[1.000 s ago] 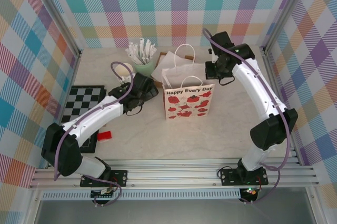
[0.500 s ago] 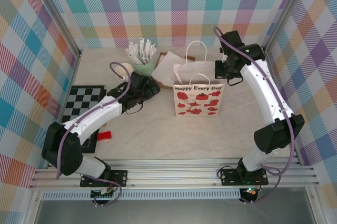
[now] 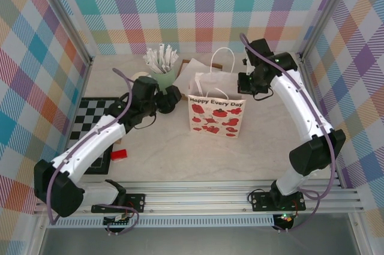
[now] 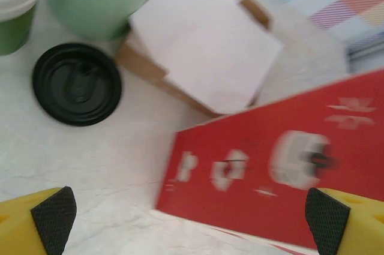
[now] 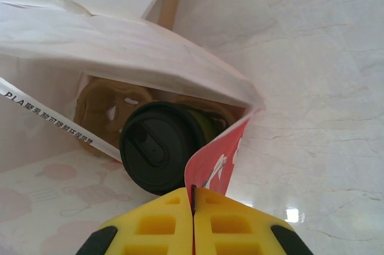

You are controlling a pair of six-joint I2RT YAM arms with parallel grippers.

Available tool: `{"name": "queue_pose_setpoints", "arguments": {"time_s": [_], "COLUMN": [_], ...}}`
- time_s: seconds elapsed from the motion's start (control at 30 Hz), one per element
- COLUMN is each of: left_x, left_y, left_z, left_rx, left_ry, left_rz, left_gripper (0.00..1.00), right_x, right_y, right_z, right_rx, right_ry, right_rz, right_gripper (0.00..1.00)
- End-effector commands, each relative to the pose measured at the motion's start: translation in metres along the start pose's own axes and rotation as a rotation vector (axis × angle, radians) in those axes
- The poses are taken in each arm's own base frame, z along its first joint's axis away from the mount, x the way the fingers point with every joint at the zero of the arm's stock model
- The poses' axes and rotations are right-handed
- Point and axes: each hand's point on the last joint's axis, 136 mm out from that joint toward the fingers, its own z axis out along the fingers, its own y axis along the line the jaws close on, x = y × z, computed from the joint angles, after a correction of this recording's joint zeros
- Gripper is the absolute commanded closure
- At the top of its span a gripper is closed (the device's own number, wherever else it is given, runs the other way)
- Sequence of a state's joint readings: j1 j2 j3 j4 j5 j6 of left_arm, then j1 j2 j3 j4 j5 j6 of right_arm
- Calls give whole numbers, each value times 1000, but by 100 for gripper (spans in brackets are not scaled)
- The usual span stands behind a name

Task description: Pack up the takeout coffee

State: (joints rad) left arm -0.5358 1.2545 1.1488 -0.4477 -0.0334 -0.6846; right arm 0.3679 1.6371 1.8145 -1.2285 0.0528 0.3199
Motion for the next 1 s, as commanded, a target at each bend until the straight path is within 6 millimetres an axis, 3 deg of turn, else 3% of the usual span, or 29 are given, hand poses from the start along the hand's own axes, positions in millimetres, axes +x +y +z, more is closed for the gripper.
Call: {"name": "queue_pose_setpoints", "arguments": {"time_s": [0.0, 0.1, 0.3, 0.7, 0.83, 0.97], "left_x": [-7, -9, -22, -42, -54, -60], "left_y": [-55, -64, -35, 16, 33, 50], "left_z": [-45, -60, -62, -79, -91, -96], "left_rx": [182, 97, -99, -208, -247, -281], "left_ry": [30, 46, -19, -57, -108, -144], "left_rz": [131, 200, 210, 151, 128, 88], "left_gripper": [2, 4, 0, 0, 0, 0], "right_x": [0, 2, 0, -9, -20, -35], "right_y": [17, 34, 71, 122, 117, 102], "right_z": [-17, -14, -4, 8, 0, -33], "right_rx": [-83, -148, -201, -326, -293, -368], "right_ry": [-37, -24, -19, -28, -75, -157], "right_rz": [19, 23, -40, -44, -63, -37], "right_gripper": [92, 91, 90, 87, 75, 57]}}
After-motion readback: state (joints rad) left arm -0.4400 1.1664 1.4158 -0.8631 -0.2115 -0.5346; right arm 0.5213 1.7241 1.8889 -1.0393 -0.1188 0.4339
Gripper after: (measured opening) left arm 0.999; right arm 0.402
